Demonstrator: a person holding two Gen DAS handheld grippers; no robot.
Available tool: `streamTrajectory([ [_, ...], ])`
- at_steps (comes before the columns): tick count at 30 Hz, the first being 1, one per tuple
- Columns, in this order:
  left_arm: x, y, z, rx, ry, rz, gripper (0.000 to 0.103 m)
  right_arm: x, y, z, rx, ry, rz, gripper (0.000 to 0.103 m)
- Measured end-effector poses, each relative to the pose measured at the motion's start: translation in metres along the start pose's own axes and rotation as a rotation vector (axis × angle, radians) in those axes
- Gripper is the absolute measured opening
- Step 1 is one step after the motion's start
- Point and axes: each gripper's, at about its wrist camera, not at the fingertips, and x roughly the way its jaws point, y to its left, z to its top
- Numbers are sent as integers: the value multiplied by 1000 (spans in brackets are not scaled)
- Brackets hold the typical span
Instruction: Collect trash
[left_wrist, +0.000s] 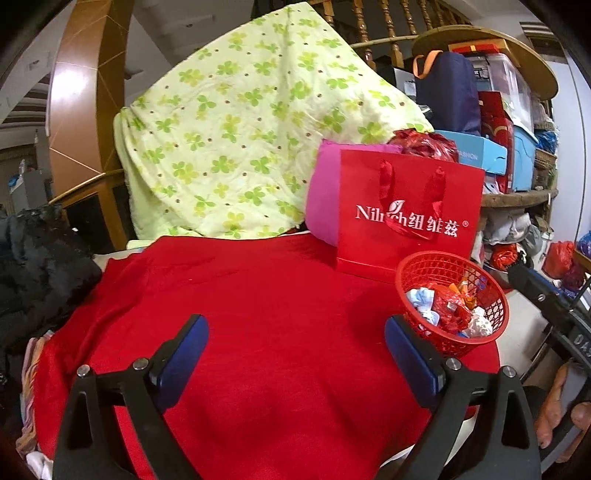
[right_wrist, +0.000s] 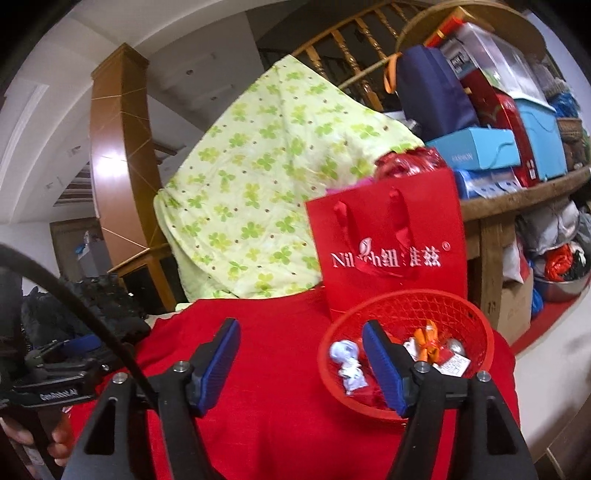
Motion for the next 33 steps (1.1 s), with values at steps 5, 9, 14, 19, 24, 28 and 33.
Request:
streamTrajectory([
  [5,-20,9,-3,0,0,19,97,-17,19,6,1,-3,11,77],
  [9,-35,14,-5,3,1,38,98,-24,30,7,-9,13,6,79],
  [14,-50,20,-6,-10,8,85,100,-32,43,6,-30,37,23,80],
  [19,-61,18,-7,18,1,172,101,-38,55,9,-50,43,48,81],
  [24,-69,17,-7,36,-3,218,101,-45,64,14,-71,27,62,82],
  [28,-77,19,-5,17,-4,214,101,-51,67,16,-81,15,61,82],
  [33,-87,21,-2,11,-13,231,101,-59,68,21,-85,2,48,82],
])
